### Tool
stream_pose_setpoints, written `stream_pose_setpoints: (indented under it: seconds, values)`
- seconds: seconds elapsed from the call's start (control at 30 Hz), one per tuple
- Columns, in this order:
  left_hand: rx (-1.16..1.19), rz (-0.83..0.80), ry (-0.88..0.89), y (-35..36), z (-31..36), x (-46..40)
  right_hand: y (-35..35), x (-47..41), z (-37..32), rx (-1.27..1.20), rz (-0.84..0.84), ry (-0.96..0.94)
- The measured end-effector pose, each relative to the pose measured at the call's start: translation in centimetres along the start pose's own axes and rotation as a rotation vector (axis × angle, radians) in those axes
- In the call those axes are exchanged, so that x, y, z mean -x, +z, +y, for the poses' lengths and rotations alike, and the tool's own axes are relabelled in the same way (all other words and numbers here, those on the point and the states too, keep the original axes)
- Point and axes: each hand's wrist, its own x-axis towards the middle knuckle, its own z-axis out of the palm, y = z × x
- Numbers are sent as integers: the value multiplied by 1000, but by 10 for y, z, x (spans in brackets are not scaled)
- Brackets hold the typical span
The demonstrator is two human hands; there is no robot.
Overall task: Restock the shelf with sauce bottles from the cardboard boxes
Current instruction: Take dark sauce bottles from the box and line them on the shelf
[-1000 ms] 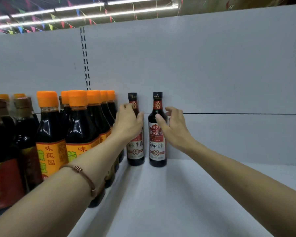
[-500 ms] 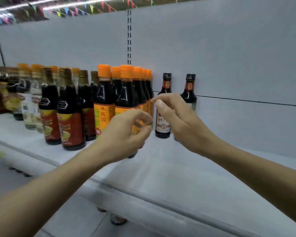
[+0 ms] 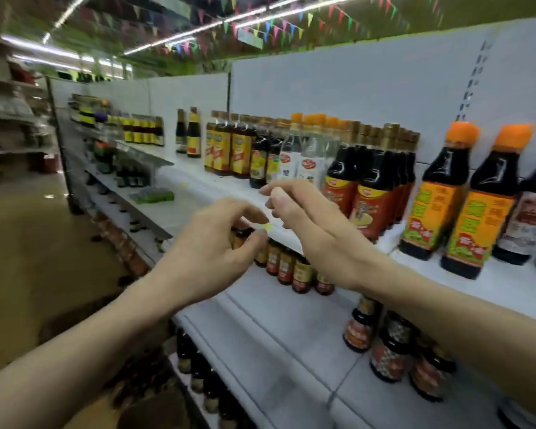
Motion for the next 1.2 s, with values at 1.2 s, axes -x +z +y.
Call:
stream_pose_setpoints:
  seconds: [1.2]
  values:
    - [-523, 170, -771, -348, -546, 12, 544, -491, 1, -243, -566, -305]
